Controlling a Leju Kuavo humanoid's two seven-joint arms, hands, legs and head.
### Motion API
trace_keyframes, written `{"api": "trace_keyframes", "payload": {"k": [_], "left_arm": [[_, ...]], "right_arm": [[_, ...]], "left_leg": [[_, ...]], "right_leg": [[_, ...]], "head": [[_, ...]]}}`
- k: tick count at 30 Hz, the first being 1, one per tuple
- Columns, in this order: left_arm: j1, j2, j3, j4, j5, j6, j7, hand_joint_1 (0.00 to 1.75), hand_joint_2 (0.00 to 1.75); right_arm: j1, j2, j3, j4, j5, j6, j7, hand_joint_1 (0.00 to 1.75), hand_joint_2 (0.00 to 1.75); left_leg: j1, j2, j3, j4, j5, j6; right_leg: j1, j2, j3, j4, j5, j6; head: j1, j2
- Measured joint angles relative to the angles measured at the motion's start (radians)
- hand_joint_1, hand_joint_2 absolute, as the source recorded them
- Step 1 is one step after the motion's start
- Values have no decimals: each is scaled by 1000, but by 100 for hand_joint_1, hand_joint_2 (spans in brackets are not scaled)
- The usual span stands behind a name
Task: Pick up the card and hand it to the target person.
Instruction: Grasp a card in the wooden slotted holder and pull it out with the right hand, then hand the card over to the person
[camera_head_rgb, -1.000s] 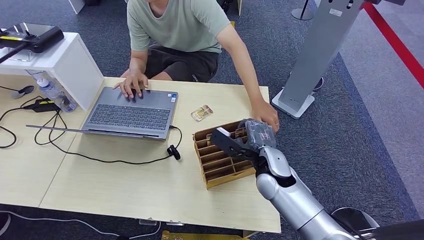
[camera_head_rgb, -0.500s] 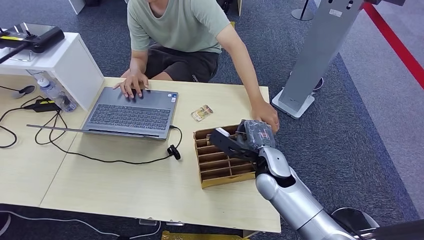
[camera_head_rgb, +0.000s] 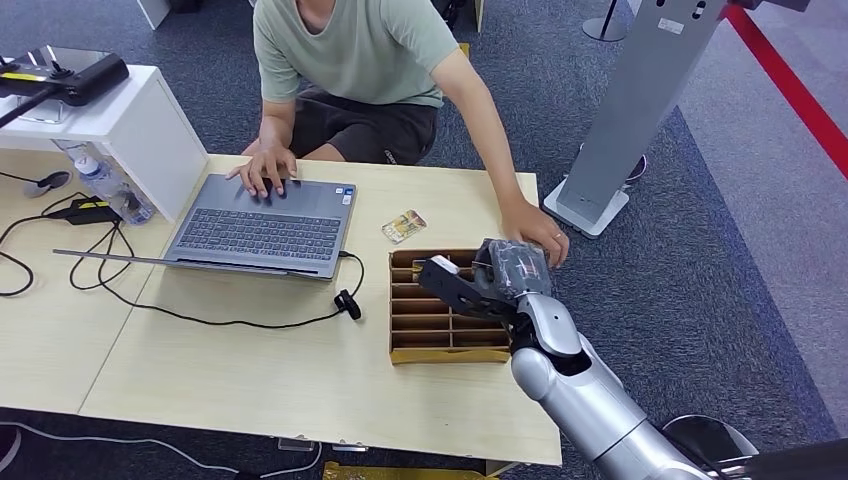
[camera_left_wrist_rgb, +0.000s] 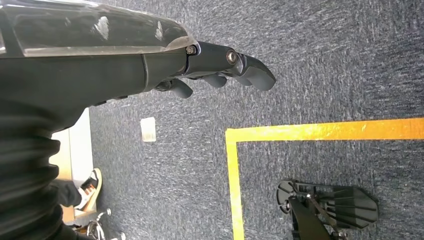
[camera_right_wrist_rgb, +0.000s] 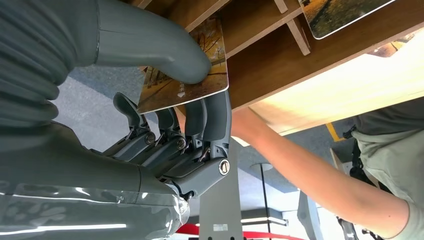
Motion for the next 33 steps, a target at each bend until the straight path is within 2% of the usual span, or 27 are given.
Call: {"api": "trace_keyframes", "payload": {"k": [6,12,15,18,26,33], "left_arm": [[0,0,0,0,2,-3,-4,0,175],[0,0,0,0,-2,-4,-9,0,175],[-2,0,0,0,-6,-8,-9,0,175],[-6,0,0,0,-10,-11,-6,0,175],[-16,0,0,0,-10,-12,-6,0,175],[-15,0,0,0,-13,-16,-6,0,175]], "right_arm": [[-16,4,-1,-67,33,24,-10,150,175],[-98,16,7,-157,26,64,-19,150,175],[-146,25,11,-169,8,52,-39,150,175],[-192,34,13,-156,-7,0,-82,150,175],[-276,84,21,61,-28,-162,-222,150,175],[-290,117,24,254,-46,-233,-252,150,175]], "left_leg": [[0,0,0,0,0,0],[0,0,0,0,0,0],[0,0,0,0,1,0],[0,0,0,0,1,0],[0,-1,-1,0,1,0],[0,-1,-1,0,1,0]], "right_leg": [[0,0,0,0,0,0],[0,0,0,1,0,0],[0,0,0,1,0,0],[0,0,0,1,0,0],[0,-1,0,1,0,0],[0,-1,-1,0,0,0]], "head": [[0,0],[0,0],[0,0],[0,0],[0,0],[0,0]]}}
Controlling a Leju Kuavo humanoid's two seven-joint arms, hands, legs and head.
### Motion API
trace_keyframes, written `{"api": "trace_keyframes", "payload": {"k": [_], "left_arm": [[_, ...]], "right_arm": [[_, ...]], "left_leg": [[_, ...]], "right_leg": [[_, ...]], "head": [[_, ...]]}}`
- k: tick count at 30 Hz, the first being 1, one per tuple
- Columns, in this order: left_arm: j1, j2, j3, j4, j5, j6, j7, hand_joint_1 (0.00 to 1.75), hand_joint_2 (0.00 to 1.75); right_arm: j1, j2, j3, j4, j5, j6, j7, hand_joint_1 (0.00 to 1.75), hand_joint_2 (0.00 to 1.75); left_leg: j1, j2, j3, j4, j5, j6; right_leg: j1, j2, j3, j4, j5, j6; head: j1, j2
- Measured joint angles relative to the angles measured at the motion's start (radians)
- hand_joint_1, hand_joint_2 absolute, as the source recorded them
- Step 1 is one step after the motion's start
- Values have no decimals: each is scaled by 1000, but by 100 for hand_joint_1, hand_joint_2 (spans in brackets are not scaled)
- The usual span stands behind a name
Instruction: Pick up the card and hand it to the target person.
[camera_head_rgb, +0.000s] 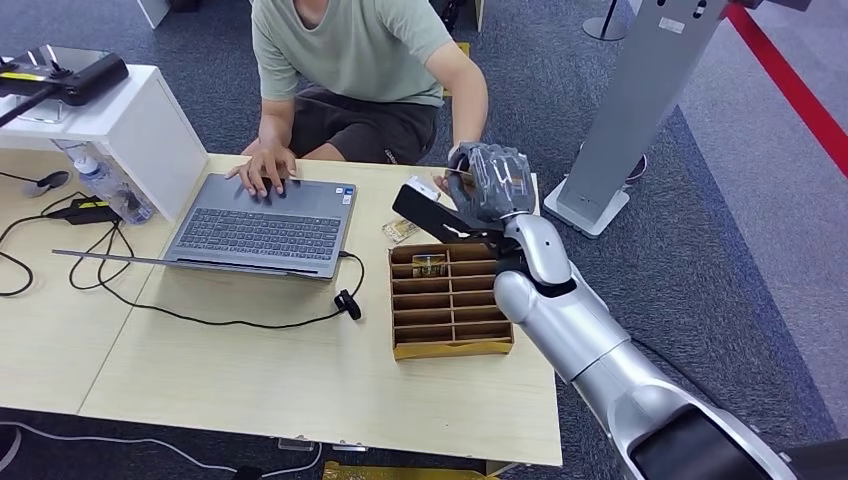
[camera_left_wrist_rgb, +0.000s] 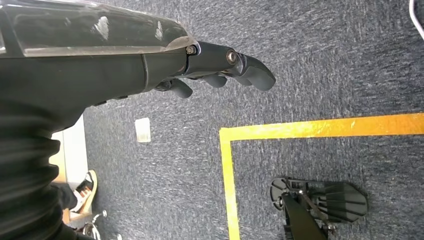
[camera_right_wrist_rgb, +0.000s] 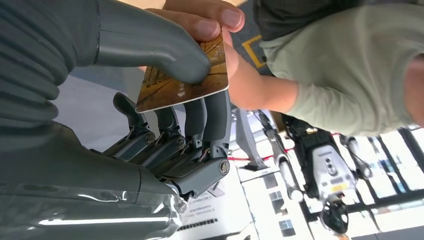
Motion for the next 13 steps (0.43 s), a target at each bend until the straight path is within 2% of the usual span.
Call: {"api": "trace_keyframes", "payload": {"k": [2,6,13], "left_arm": [[-1,0,0,0,-6,-3,4,0,175],[-5,0,-4,0,-26,-9,8,0,175],[-11,0,-14,0,-30,-4,0,0,175]], "right_arm": [[0,3,0,39,-3,-5,2,150,175],[1,4,0,92,-4,-7,5,0,175],[5,6,0,136,-2,-8,-1,0,175]], "left_leg": [[0,0,0,0,0,0],[0,0,0,1,0,0],[0,0,0,1,0,0]], "right_leg": [[0,0,0,0,0,0],[0,0,0,0,0,0],[0,1,0,0,0,0]], "head": [[1,0],[1,0],[0,0]]}}
